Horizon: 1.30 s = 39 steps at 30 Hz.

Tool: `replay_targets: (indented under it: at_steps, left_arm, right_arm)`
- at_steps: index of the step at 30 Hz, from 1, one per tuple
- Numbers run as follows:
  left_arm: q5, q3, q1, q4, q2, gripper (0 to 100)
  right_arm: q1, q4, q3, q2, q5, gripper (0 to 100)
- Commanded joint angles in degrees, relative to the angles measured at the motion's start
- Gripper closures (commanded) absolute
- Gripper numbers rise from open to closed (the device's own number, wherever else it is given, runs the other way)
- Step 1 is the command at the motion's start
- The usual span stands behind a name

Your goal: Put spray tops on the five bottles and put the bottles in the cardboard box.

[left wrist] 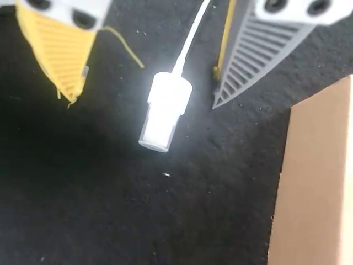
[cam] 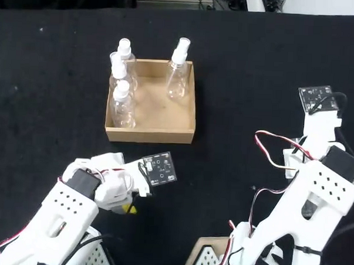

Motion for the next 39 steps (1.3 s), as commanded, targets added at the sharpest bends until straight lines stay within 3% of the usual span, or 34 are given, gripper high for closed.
replay_targets:
  at_steps: [1, 8, 12, 16, 24, 34, 39]
  left_arm:
    - [0.70, -0.04, 0.66, -2.73, -0.18, 67]
    - [0.97, -2.77, 0.66, -6.24, 11.69, 71]
    - [0.97, -9.89, 0.75, -2.37, 22.24, 82]
    - [0.70, -14.99, 0.75, -0.18, 27.25, 81]
    - [-5.63, -14.29, 0.75, 1.67, 28.84, 80]
    - [-5.63, -13.93, 1.27, 2.29, 28.48, 80]
    - [-5.54, -14.46, 3.03, 6.15, 28.48, 90]
  right_arm:
    - [0.70, 0.26, -2.07, -2.42, 0.35, 98.7]
    - [0.70, 0.26, -2.07, -2.42, -0.18, 98.7]
    - [0.70, 0.26, -2.15, -2.42, -1.85, 98.7]
    - [0.70, 0.26, -2.15, -2.42, -1.67, 98.7]
    - [0.70, 0.26, -2.59, -2.86, -1.85, 98.7]
    - [0.70, 0.09, -2.51, -2.77, -1.93, 98.6]
    - [0.70, 0.00, -2.51, -2.77, -2.02, 98.6]
